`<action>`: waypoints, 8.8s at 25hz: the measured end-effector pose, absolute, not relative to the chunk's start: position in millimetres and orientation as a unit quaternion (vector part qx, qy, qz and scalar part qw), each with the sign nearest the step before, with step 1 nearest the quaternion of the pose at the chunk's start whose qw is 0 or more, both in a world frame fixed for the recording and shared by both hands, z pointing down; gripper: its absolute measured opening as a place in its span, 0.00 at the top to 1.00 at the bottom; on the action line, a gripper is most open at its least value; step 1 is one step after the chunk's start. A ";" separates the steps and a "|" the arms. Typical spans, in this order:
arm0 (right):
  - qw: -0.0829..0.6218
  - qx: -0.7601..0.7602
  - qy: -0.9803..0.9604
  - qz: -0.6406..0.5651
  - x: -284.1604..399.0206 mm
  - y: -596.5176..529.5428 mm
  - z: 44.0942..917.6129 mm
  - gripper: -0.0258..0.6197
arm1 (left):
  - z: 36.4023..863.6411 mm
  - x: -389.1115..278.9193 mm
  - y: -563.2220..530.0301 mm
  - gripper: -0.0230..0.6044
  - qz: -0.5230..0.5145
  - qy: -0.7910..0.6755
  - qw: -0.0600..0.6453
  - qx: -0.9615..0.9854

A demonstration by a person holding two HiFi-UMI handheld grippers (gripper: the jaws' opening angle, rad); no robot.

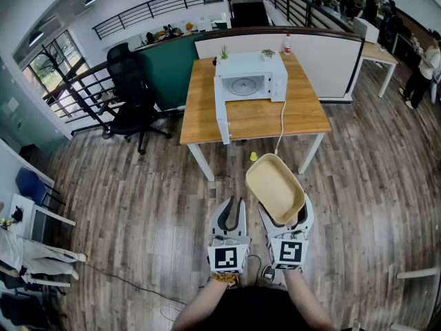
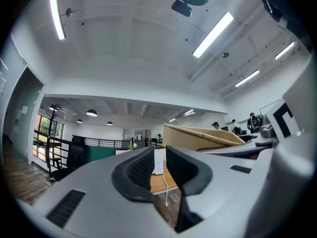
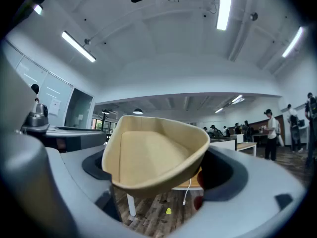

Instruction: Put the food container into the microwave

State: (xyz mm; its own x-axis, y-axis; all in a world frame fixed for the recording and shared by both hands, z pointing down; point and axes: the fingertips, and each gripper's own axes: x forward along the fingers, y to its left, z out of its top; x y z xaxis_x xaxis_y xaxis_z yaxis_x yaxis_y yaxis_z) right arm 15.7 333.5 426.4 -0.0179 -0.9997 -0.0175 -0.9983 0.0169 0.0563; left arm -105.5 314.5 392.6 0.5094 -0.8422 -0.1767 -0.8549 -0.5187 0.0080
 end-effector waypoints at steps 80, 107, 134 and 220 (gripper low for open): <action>0.061 0.707 -0.704 -0.042 54.4 66.7 433.8 0.13 | 419.1 -64.4 49.5 0.85 0.053 0.455 0.030 -0.888; 0.036 0.656 -0.754 0.003 151.0 -20.0 467.4 0.12 | 427.9 29.3 -9.9 0.86 0.008 0.491 0.056 -0.869; 0.111 0.670 -0.732 -0.042 148.5 -188.0 454.7 0.12 | 389.5 24.4 -179.8 0.86 0.105 0.458 0.032 -0.882; 0.180 0.599 -0.778 0.064 139.4 -330.5 655.1 0.12 | 466.0 36.9 -215.8 0.86 -0.009 0.435 0.059 -0.898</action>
State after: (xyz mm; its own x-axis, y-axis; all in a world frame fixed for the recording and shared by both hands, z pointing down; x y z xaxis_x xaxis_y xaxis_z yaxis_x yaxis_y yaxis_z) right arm 139.4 -330.5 655.1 -0.2174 -0.9084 0.3572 -0.9545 0.2743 0.1167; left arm 36.9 -215.8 466.0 0.6213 -0.7828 -0.0346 -0.7807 -0.6146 -0.1132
